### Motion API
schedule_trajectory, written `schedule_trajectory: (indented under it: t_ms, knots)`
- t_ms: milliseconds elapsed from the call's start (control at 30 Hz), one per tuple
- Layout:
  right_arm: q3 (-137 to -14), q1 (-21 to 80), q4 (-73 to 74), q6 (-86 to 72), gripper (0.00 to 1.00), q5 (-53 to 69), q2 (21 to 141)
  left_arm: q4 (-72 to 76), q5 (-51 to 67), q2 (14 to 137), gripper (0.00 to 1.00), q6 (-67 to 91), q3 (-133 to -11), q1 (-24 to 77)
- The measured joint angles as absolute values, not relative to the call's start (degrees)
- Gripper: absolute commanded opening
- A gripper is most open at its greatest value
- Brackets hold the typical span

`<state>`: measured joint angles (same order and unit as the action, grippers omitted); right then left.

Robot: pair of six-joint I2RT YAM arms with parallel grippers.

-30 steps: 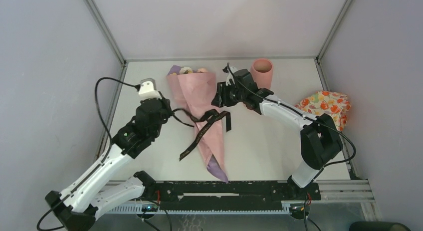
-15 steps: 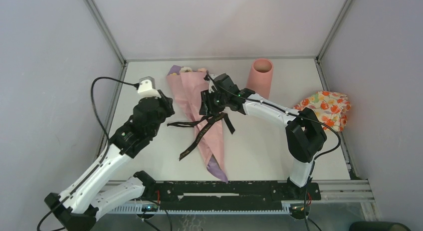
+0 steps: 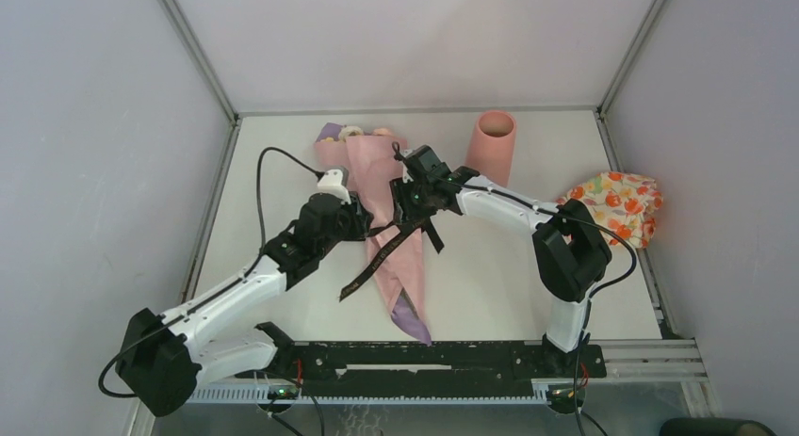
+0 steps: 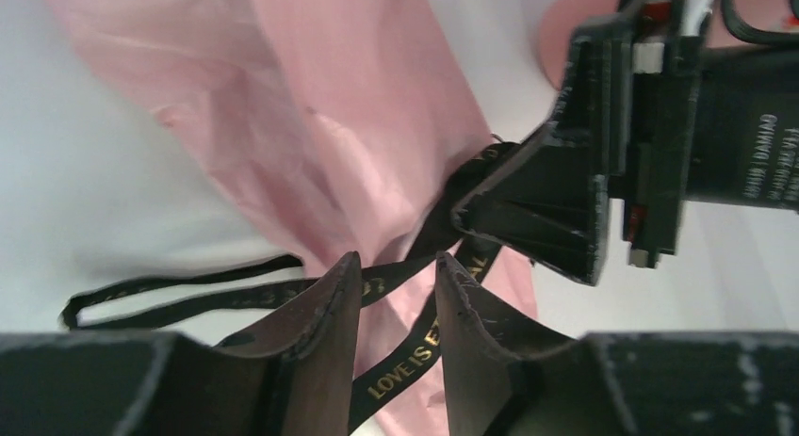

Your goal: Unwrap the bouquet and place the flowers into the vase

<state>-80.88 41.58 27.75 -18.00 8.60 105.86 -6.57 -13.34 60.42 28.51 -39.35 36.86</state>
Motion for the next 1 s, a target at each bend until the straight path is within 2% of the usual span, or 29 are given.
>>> schedule_trajectory:
  t_ms: [200, 467, 867, 1000]
  knots:
    - [-80.9, 40.8, 28.4, -17.9, 0.54, 6.0, 105.9, 2.6, -6.6, 65.6, 0.43, 26.3, -37.9, 37.4]
    - [-80.9, 39.0, 29.6, -17.9, 0.54, 4.5, 105.9, 6.7, -0.4, 71.8, 0.44, 21.5, -37.5, 39.7]
    - [-80.9, 38.4, 29.6, -17.9, 0.54, 4.5, 105.9, 7.1, -3.1, 78.4, 0.41, 17.9, -37.5, 41.0]
    - [-80.9, 38.3, 29.7, -17.9, 0.54, 4.5, 105.9, 6.2, -5.0, 77.3, 0.41, 17.5, -37.6, 41.8]
